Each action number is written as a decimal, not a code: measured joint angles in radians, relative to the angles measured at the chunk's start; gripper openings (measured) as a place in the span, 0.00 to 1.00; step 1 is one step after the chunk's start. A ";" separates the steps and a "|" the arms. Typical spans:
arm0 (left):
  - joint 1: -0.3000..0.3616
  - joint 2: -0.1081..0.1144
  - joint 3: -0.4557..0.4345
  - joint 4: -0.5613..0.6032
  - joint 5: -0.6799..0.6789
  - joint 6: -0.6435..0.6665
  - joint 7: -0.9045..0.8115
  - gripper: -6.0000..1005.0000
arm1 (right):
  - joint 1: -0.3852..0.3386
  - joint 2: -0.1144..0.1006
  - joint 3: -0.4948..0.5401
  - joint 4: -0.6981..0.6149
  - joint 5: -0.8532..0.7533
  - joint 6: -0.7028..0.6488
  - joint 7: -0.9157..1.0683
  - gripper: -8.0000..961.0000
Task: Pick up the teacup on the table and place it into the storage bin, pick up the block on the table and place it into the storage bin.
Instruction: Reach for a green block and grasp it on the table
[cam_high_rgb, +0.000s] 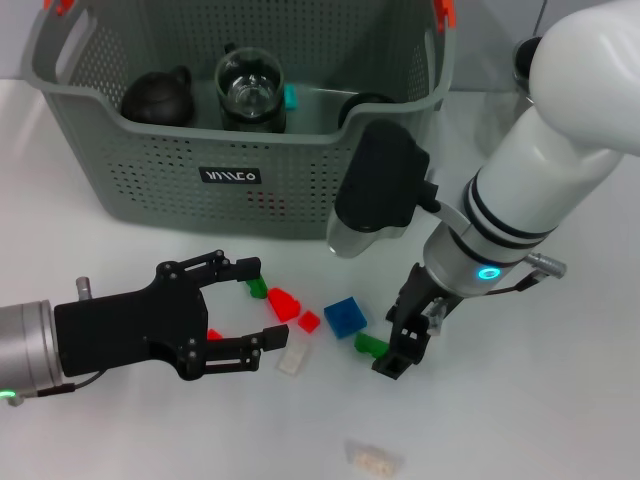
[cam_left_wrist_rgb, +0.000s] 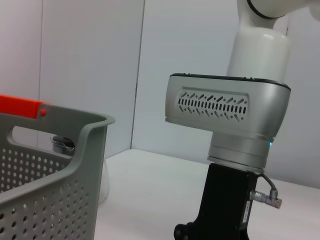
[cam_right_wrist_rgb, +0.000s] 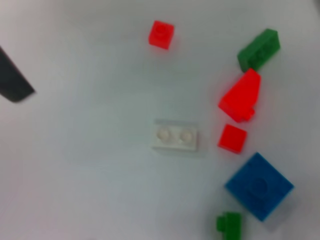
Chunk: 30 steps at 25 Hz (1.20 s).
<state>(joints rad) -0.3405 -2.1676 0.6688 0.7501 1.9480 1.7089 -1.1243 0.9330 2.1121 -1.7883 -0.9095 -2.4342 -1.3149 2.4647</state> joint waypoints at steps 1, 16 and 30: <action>0.000 0.000 0.000 0.000 0.000 0.000 0.000 0.84 | 0.001 0.000 -0.006 0.001 0.007 0.004 0.000 0.86; -0.002 0.000 0.000 -0.002 -0.001 -0.003 0.003 0.84 | 0.033 0.000 -0.028 0.076 0.055 0.066 0.002 0.44; -0.002 0.000 0.000 -0.002 -0.001 -0.005 0.003 0.84 | 0.035 0.003 -0.039 0.096 0.077 0.078 -0.004 0.42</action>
<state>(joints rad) -0.3421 -2.1675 0.6688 0.7486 1.9466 1.7043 -1.1213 0.9682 2.1150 -1.8270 -0.8136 -2.3576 -1.2367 2.4609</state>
